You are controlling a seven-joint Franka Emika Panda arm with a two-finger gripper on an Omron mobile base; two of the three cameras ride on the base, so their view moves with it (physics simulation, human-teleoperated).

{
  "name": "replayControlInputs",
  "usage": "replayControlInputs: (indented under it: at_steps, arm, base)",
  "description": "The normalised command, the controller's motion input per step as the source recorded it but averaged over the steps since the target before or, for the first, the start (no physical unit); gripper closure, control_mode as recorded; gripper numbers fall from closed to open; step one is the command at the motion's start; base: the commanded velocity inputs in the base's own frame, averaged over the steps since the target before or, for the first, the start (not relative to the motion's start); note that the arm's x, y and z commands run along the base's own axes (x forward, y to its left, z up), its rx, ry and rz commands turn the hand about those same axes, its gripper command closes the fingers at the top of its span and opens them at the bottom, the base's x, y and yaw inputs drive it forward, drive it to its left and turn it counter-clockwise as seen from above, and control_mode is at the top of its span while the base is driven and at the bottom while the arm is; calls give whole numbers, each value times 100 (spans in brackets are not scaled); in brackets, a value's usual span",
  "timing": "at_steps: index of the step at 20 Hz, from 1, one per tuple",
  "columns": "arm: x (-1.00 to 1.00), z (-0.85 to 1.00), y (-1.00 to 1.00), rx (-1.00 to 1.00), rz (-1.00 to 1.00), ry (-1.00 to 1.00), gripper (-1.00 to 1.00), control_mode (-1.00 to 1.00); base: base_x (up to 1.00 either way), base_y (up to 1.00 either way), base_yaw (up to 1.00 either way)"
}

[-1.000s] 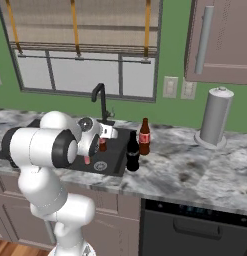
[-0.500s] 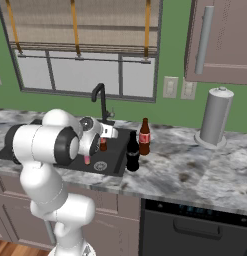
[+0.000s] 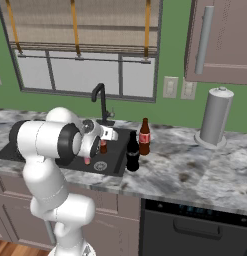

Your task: Place the large bottle from the dining counter next to the other large bottle outside the sink, and place the small bottle from the dining counter next to the other small bottle inside the sink.

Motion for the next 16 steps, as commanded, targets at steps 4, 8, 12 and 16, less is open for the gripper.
replayControlInputs:
  at_steps: [4,8,12,16]
  arm:
    - [12,-12,0,0,0,0,100,-100]
    - [19,-9,0,0,0,0,100,-100]
    - [17,-12,2,0,0,0,100,-100]
    - [15,-14,3,0,0,0,100,-100]
  base:
    - [0,0,0]
    - [0,0,0]
    - [0,0,0]
    - [0,0,0]
